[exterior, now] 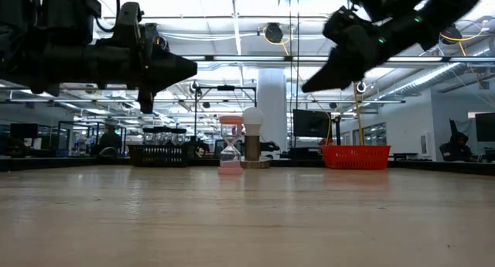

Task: Pick & Place Office items
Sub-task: Put the pink hourglass into the black bin

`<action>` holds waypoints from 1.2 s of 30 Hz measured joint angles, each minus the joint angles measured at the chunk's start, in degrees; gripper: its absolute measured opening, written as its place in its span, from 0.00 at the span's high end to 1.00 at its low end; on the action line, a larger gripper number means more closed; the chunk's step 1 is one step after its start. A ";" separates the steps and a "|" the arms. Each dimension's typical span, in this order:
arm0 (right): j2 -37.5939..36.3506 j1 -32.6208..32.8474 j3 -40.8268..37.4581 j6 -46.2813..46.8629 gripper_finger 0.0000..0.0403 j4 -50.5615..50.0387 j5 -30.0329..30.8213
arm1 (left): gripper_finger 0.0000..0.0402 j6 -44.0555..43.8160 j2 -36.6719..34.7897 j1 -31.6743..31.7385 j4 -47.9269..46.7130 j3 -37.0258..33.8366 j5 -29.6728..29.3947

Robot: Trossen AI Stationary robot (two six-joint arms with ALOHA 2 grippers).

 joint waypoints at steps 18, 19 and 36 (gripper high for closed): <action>-6.45 -3.40 -15.60 2.07 1.00 23.00 -8.79 | 0.79 -7.20 -15.88 3.35 -95.76 37.19 -5.21; -6.45 -3.49 -15.62 1.83 1.00 22.97 -8.86 | 0.76 -8.38 -15.00 3.57 -100.47 40.24 -4.91; -6.43 -3.52 -15.64 0.36 1.00 21.98 -8.95 | 0.11 -7.43 11.72 9.77 -131.68 74.16 4.99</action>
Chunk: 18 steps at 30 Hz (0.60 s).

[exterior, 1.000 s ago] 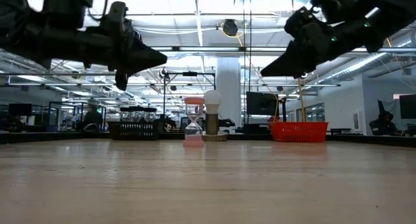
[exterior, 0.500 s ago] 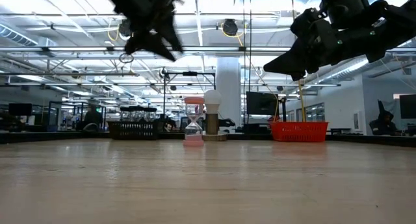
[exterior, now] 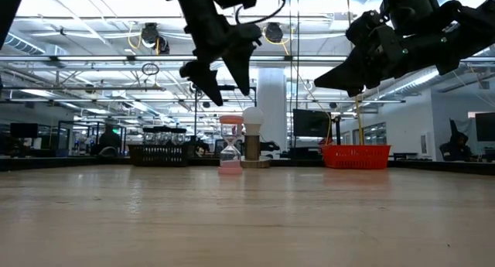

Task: Pick & Place Office items
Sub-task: Put the pink hourglass into the black bin

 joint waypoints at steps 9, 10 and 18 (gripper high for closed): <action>0.00 0.00 0.00 0.00 1.00 0.03 -0.02 | 0.03 3.80 4.11 3.38 0.24 0.70 2.46; 0.00 0.00 0.00 0.00 1.00 0.03 -0.02 | 0.02 4.14 4.34 3.60 0.59 0.70 2.50; 0.01 0.00 0.00 -0.09 1.00 0.07 0.00 | 0.08 4.83 7.74 3.77 1.09 0.40 2.62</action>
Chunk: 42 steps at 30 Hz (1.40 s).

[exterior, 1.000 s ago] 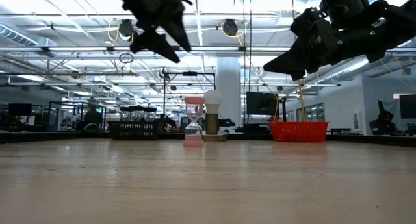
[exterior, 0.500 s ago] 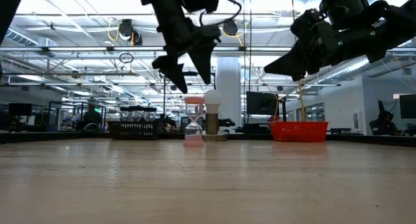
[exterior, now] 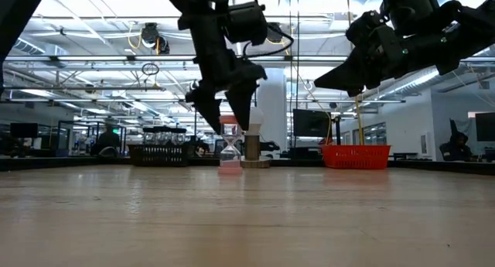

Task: Pick & Place Office items
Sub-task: Put the pink hourglass into the black bin

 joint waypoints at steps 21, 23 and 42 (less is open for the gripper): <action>0.01 0.00 0.00 -0.35 1.00 -0.11 0.00 | 0.52 3.87 -9.14 7.04 -6.73 -0.07 -1.99; 0.01 0.00 0.00 -0.35 1.00 -0.12 -0.02 | 0.52 3.85 -12.15 9.98 -8.22 -0.04 -4.94; 0.01 0.00 0.00 -0.73 1.00 -0.45 0.00 | 0.52 6.54 -14.35 24.80 -2.32 -9.76 -14.29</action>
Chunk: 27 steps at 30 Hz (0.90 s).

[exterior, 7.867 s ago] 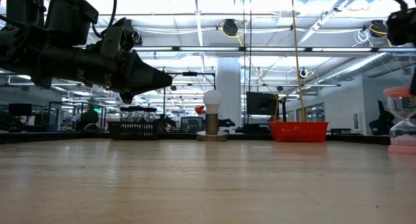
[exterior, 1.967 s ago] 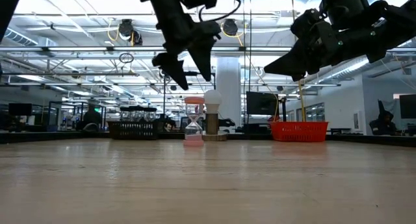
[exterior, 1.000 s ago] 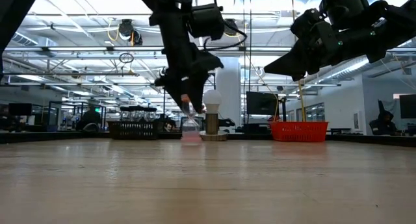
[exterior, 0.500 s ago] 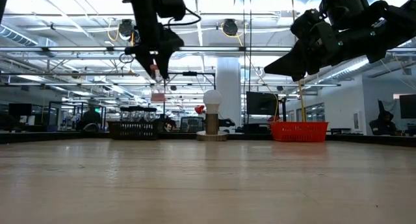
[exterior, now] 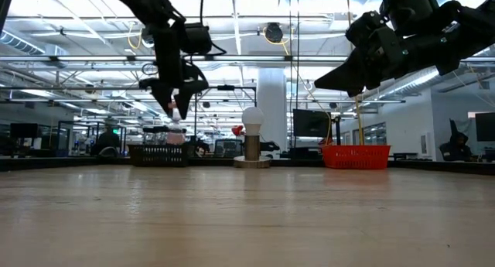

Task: Pick & Place Office items
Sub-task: Put the pink hourglass into the black bin

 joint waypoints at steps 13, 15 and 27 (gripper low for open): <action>0.00 0.00 0.02 -0.27 1.00 -0.02 0.00 | 0.52 1.01 -0.06 2.05 8.48 -5.22 1.04; 0.00 0.00 0.02 -0.27 1.00 0.02 0.00 | 0.52 1.35 -0.06 2.31 10.13 -6.36 1.76; 0.00 0.00 0.02 -0.25 1.00 0.04 0.00 | 0.52 1.89 -0.04 2.31 11.29 -7.02 2.69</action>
